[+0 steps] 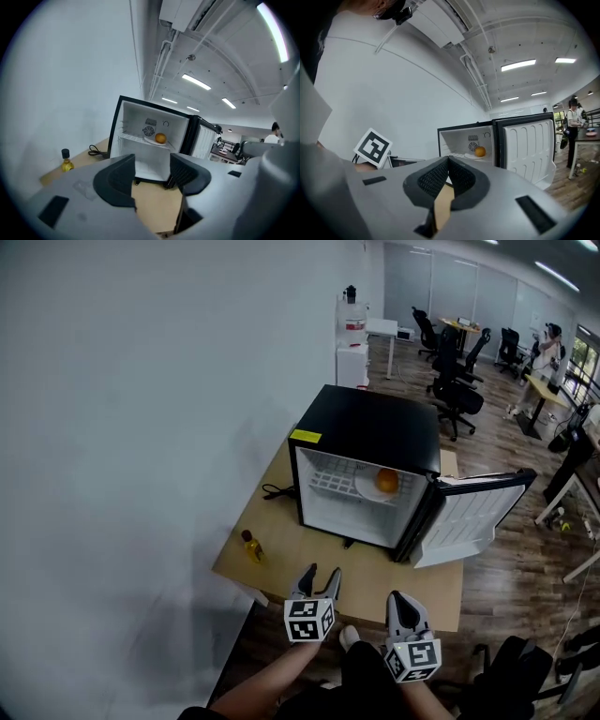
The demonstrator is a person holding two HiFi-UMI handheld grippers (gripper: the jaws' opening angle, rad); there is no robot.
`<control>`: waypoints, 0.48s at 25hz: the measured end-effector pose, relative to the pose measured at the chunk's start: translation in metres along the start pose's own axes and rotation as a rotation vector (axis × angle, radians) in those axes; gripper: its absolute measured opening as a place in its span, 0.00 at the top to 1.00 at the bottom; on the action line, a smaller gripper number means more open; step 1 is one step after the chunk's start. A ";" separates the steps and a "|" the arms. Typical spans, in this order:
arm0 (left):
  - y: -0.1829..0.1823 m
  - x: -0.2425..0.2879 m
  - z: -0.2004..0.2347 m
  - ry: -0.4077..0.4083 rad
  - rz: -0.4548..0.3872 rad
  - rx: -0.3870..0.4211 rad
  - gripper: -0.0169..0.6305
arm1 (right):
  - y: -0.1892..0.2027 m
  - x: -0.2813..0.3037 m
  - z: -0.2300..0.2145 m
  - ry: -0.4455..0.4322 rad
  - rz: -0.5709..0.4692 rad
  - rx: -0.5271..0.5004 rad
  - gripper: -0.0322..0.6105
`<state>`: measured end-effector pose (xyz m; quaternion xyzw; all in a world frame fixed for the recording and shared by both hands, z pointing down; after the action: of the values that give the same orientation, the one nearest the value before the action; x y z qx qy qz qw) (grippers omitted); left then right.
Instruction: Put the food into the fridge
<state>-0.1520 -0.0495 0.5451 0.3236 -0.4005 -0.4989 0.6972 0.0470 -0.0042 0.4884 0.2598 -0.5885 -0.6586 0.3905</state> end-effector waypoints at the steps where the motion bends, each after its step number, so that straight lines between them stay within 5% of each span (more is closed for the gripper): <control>1: 0.001 -0.015 -0.003 0.012 -0.010 -0.013 0.67 | 0.001 -0.006 0.009 -0.004 0.005 -0.001 0.86; 3: 0.005 -0.045 -0.012 0.038 -0.029 -0.034 0.92 | 0.002 -0.017 0.023 -0.013 0.013 0.001 0.86; 7: 0.014 -0.099 -0.030 0.069 -0.059 -0.056 0.94 | 0.004 -0.040 0.031 -0.021 0.029 -0.012 0.86; 12: 0.020 -0.142 -0.049 0.063 -0.113 0.024 0.95 | 0.002 -0.056 0.035 -0.013 0.032 -0.020 0.86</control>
<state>-0.1255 0.0943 0.5059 0.3695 -0.3654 -0.5221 0.6763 0.0509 0.0618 0.4896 0.2423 -0.5883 -0.6598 0.3998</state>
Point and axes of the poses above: the fingertips, and each gripper's own axes: x forward along the fingers, z to its left, y out of its underside, the point moved 5 cm from there along -x, backward along the fingers, and after that the axes turned 13 degrees about -x, right-handed, at the moved point
